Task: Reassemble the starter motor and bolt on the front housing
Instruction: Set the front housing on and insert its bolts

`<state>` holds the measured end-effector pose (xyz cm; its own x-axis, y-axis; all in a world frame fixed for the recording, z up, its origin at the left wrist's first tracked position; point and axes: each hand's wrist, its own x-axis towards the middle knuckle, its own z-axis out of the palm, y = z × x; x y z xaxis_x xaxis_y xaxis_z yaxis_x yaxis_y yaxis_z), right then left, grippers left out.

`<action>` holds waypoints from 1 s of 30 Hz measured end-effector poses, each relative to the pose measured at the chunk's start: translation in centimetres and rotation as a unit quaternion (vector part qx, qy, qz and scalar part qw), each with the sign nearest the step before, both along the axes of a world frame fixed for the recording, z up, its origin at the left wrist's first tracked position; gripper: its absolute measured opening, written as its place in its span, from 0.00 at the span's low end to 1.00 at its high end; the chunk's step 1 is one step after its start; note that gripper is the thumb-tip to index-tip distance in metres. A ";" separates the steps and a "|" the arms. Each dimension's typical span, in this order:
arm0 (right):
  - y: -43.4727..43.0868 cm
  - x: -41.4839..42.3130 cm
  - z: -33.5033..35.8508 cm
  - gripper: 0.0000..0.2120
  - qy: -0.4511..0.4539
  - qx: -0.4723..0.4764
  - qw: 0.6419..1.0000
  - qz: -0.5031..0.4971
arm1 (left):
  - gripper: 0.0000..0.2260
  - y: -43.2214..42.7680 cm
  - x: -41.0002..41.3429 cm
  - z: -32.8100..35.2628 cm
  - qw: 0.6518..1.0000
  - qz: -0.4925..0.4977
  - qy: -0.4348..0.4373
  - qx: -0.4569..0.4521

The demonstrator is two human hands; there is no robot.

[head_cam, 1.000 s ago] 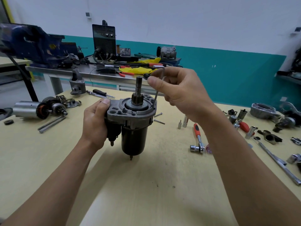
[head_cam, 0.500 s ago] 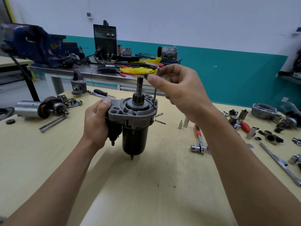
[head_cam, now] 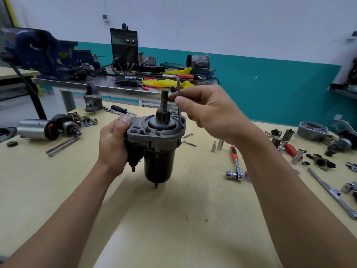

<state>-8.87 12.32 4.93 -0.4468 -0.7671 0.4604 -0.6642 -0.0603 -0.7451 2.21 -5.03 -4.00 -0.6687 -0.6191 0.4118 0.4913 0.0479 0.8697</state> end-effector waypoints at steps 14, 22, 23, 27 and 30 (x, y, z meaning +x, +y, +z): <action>-0.9 -0.6 -1.2 0.09 -0.031 -0.103 0.991 -0.078 | 0.32 0.3 -0.1 0.2 1.000 -0.001 0.003 0.002; -0.3 -0.5 0.3 0.14 -0.110 -0.144 0.983 -0.015 | 0.35 0.2 -0.1 0.3 1.000 -0.006 -0.003 -0.001; -0.4 -0.5 0.3 0.13 -0.115 -0.149 0.982 -0.011 | 0.36 0.2 -0.1 0.3 1.000 -0.011 -0.004 -0.002; -0.2 -1.0 0.0 0.20 -0.219 -0.146 0.961 0.085 | 0.36 0.3 0.0 0.3 1.000 0.001 -0.010 -0.009; -0.2 -1.3 -0.5 0.23 -0.301 -0.146 0.926 0.173 | 0.35 0.3 0.1 0.3 1.000 0.000 -0.012 -0.006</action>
<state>-10.15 12.14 4.38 -0.4404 -0.7947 0.4178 -0.0362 -0.4493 -0.8927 2.27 -4.70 -3.67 -0.6786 -0.6141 0.4029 0.4704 0.0579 0.8806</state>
